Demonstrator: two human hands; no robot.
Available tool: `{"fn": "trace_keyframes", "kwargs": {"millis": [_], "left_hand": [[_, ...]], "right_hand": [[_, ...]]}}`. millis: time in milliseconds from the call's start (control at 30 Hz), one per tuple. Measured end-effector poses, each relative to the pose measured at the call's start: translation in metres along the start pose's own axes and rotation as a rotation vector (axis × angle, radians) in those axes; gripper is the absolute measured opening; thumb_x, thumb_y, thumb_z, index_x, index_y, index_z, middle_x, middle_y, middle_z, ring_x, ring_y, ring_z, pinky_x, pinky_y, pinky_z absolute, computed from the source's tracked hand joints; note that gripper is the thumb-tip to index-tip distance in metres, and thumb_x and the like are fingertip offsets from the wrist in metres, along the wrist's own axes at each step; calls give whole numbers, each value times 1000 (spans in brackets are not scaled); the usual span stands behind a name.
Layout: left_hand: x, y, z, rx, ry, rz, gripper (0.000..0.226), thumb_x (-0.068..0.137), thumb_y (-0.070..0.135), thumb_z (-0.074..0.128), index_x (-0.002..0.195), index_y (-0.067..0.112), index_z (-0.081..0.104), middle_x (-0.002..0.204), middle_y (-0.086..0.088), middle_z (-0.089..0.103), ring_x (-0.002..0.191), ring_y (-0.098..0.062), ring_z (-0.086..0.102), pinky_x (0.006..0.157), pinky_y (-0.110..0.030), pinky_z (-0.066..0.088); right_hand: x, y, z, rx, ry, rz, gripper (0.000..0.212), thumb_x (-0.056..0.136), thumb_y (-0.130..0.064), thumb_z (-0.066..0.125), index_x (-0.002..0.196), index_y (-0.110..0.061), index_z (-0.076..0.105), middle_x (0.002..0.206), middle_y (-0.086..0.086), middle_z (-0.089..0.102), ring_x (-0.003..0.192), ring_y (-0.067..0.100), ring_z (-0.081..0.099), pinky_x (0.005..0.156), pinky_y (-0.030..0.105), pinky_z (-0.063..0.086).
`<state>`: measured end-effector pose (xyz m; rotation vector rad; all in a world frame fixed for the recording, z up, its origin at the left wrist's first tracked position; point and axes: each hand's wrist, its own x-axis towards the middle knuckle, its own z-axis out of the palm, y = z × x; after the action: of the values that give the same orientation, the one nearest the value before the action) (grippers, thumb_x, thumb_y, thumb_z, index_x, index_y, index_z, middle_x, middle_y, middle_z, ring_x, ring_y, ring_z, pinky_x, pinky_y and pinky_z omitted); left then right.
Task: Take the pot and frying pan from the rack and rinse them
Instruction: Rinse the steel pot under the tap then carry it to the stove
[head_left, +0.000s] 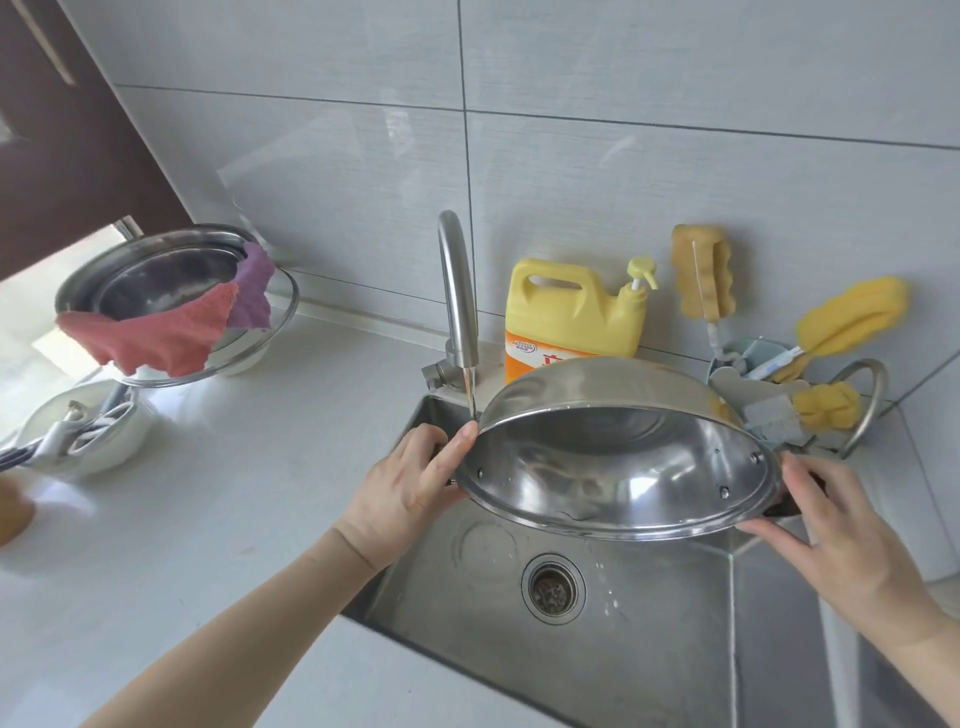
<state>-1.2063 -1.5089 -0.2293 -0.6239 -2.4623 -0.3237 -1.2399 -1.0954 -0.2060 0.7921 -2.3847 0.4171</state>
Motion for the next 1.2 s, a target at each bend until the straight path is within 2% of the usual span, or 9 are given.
{"fn": "trace_keyframes", "kwargs": {"millis": [300,400,467,667,767,867,1000,1100,1200], "left_hand": [[-26,-10,12,-34,-86,-91,98,83,31,65,156,24,0,91,-1,38,69,-17,40,40,-30,43],[-44,-20,15,-95,-221,-201,129,63,20,90,156,26,1,93,1,37,62,-20,48,39,-29,45],[-54,-29,14,-105,-267,-264,138,56,21,94,156,28,-1,93,2,36,58,-21,50,39,-28,44],[-74,-56,4,-140,-271,-385,135,57,22,93,156,30,1,94,0,41,59,-20,58,38,-30,47],[-90,-71,-3,-123,-226,-421,112,74,34,79,156,31,3,93,-4,48,59,-19,61,39,-32,49],[-105,-80,-13,-114,-217,-466,109,73,33,81,155,29,9,96,-2,47,59,-15,63,40,-31,49],[-115,-85,-21,-70,-181,-470,84,79,46,58,151,22,20,97,0,45,58,-10,64,41,-31,50],[-111,-86,-15,-51,-169,-425,90,79,42,66,153,23,17,96,-2,47,60,-13,63,43,-32,51],[-93,-80,-2,-80,-185,-381,124,64,22,91,155,28,7,93,-8,52,60,-18,62,41,-33,51]], "right_hand": [[-5,-7,29,110,-192,26,72,96,-58,38,156,-32,10,116,10,45,80,16,57,51,37,58],[-2,-16,49,153,-290,53,114,73,-32,84,156,-33,6,117,6,46,80,20,63,52,33,56],[2,-20,65,191,-342,71,134,57,-19,94,156,-35,5,119,4,45,89,17,59,57,34,57],[34,-33,107,227,-342,-21,134,57,-20,94,155,-35,4,119,3,44,96,12,51,69,28,52],[51,-41,125,255,-344,-77,131,60,-19,93,156,-34,5,119,4,45,94,17,56,67,32,57],[65,-50,140,289,-339,-131,127,64,-17,91,156,-34,6,119,6,46,98,21,57,69,36,59],[74,-60,147,294,-355,-167,119,64,-17,91,154,-31,15,118,5,47,97,17,56,69,33,56],[70,-54,145,292,-345,-157,126,64,-17,91,156,-34,6,118,5,46,94,23,61,67,37,58],[63,-42,131,265,-321,-119,130,61,-17,92,155,-35,4,118,5,46,89,24,64,63,34,57]]}}
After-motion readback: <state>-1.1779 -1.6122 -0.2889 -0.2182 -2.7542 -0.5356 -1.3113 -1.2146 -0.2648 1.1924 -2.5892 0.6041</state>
